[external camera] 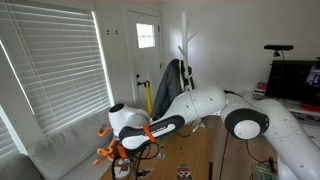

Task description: Put the spoon on the green storage box lid

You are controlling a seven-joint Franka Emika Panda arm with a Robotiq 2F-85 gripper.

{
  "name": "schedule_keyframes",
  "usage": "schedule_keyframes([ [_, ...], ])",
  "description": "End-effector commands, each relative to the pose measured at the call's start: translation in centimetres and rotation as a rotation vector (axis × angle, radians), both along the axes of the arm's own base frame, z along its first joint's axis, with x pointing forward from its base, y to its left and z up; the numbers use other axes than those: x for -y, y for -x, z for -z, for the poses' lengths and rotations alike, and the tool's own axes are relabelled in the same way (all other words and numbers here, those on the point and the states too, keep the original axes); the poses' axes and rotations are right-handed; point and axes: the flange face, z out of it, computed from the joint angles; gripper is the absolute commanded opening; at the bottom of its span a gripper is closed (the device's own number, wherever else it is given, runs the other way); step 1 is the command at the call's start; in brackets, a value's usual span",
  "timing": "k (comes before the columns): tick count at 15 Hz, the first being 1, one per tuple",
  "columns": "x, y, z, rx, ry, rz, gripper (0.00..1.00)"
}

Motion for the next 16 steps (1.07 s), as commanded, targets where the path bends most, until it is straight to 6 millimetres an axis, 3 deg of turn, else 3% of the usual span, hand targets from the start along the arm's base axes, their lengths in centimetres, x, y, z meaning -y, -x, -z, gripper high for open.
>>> schedule_keyframes([
  [1,1.6,0.3,-2.2,0.032,0.014,0.078,0.02],
  [6,5.1,2.3,-5.2,0.057,-0.005,0.117,0.02],
  [9,7.0,4.0,-6.5,0.048,-0.007,0.03,0.02],
  [10,6.1,1.9,-5.7,0.041,0.008,0.074,0.07],
  [13,7.1,3.1,-6.4,0.039,0.006,0.046,0.07],
  [14,7.0,3.2,-6.4,0.039,0.005,0.043,0.02],
  [16,8.9,3.9,-6.4,-0.01,0.097,0.031,0.02],
])
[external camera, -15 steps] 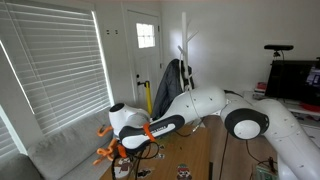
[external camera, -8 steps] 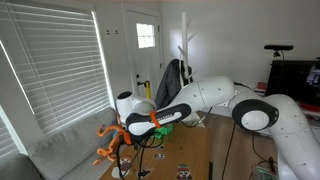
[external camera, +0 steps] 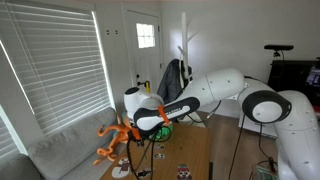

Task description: Put the spoon on the green storage box lid

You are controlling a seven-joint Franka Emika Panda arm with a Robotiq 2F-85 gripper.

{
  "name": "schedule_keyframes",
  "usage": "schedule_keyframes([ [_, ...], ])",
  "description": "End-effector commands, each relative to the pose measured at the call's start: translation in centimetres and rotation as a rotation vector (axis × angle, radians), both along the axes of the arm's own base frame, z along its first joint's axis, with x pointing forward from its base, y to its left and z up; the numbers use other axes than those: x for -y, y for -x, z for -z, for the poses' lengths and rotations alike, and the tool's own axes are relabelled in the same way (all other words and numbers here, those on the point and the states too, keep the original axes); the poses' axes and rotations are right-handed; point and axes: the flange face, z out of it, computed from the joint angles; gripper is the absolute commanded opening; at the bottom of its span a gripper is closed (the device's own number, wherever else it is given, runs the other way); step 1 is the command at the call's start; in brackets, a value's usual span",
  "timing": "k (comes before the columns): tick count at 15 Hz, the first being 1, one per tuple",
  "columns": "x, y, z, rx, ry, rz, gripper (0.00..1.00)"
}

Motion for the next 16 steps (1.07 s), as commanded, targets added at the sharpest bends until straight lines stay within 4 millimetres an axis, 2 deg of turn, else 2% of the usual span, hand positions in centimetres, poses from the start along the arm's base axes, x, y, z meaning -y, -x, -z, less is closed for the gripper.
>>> schedule_keyframes([
  [1,2.8,1.0,-0.7,-0.064,0.117,-0.002,0.02],
  [3,5.5,2.0,-2.1,-0.075,0.17,0.02,0.02],
  [7,9.9,1.9,-3.6,-0.107,0.211,0.022,0.02],
  [9,12.2,1.2,-3.6,-0.112,0.192,0.03,0.02],
  [12,15.1,0.0,-2.5,-0.114,0.166,0.032,0.02],
  [16,16.3,-1.2,-1.6,-0.112,0.173,0.028,0.02],
])
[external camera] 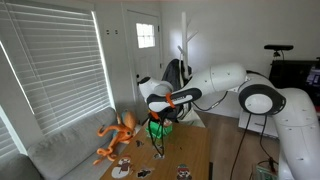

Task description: Put the spoon on the green storage box lid

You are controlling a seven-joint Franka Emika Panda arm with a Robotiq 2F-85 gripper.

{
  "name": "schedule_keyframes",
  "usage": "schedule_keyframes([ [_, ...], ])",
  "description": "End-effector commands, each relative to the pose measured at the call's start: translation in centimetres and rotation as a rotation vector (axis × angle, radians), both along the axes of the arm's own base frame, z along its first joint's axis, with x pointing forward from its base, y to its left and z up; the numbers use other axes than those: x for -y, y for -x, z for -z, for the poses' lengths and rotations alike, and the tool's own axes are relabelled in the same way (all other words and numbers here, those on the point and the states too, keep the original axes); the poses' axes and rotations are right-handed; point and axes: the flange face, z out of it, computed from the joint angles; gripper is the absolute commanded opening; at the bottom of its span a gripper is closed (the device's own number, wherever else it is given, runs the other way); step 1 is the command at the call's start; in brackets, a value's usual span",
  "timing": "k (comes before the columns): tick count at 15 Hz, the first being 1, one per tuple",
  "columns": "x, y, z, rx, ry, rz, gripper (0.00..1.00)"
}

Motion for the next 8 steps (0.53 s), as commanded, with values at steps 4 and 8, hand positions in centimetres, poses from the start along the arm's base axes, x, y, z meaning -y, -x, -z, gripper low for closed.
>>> schedule_keyframes([
  [4,-1.2,-2.4,0.8,0.007,-0.002,-0.047,0.02],
  [8,-1.6,-3.0,1.3,-0.007,-0.005,-0.049,0.07],
])
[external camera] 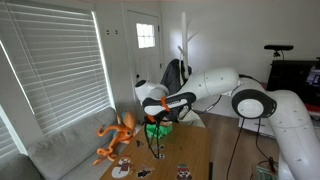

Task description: Put the spoon on the green storage box lid

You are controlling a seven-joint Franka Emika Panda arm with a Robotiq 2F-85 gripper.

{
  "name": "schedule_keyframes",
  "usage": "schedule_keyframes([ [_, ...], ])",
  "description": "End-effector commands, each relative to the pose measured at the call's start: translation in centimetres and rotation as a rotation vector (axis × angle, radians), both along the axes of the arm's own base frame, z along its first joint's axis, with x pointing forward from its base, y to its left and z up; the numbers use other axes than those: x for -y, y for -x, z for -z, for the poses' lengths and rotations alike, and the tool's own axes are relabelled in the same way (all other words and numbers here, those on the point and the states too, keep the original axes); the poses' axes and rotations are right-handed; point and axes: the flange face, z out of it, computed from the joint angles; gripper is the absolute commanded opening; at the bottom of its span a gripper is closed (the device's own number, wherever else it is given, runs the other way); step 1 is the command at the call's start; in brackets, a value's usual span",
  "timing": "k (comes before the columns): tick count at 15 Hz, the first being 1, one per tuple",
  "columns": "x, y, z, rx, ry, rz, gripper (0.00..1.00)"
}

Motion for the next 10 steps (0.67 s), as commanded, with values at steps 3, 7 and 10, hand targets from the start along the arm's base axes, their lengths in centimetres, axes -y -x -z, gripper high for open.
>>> schedule_keyframes([
  [3,0.4,-0.9,-0.1,-0.008,-0.011,0.012,0.38],
  [7,0.8,-0.7,-1.1,0.017,-0.019,0.023,0.65],
  [10,-0.6,-0.2,-3.2,0.085,-0.066,-0.029,0.87],
])
